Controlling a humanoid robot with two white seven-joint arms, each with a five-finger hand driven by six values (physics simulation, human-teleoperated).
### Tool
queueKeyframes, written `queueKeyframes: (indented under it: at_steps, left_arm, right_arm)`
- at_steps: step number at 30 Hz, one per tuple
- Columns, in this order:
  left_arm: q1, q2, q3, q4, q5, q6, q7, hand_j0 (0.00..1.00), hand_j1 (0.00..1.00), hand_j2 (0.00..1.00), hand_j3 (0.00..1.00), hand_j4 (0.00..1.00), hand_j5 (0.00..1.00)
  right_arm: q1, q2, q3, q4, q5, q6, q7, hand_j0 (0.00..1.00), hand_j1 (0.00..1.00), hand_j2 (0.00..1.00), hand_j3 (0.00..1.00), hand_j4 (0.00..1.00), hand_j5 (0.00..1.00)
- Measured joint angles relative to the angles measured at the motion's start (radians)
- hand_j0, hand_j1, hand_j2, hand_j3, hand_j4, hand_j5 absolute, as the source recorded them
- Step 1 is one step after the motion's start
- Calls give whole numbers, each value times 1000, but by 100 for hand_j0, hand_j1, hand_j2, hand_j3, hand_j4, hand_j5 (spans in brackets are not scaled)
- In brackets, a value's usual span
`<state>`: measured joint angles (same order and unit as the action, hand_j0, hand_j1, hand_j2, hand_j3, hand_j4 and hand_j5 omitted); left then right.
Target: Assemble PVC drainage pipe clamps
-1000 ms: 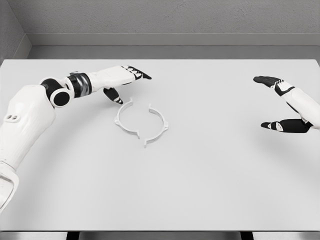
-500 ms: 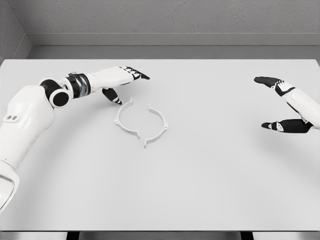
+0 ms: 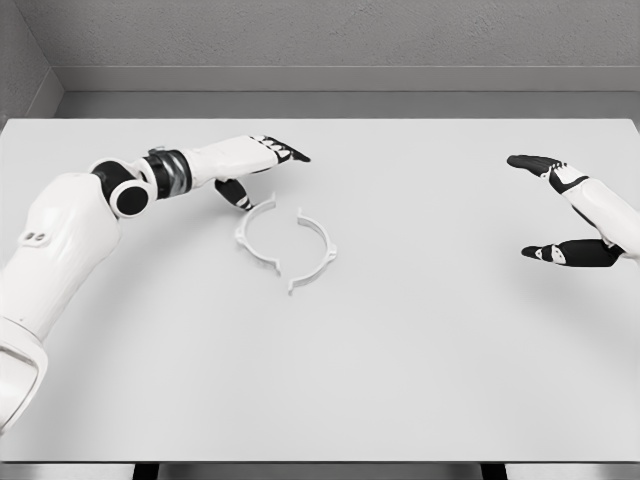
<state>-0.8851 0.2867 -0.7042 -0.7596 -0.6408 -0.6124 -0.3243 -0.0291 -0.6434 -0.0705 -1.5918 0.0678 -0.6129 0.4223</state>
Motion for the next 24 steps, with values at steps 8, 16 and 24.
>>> queueKeyframes:
  at_steps: [8, 16, 24]
  left_arm:
    - [8, 1, -1, -19, -1, 0, 0, 100, 100, 100, 100, 100, 100]
    - [25, 2, -2, -48, -1, 0, 0, 100, 100, 100, 100, 100, 100]
    - [20, 13, 2, -69, 2, 0, 0, 100, 100, 100, 100, 100, 100]
  right_arm:
    - [2, 0, 0, -3, 0, 0, 0, 100, 100, 100, 100, 100, 100]
    - [-6, 2, 19, -40, 3, 0, -1, 100, 100, 100, 100, 100, 100]
    - [-52, 58, 143, -87, 35, 0, 0, 100, 100, 100, 100, 100, 100]
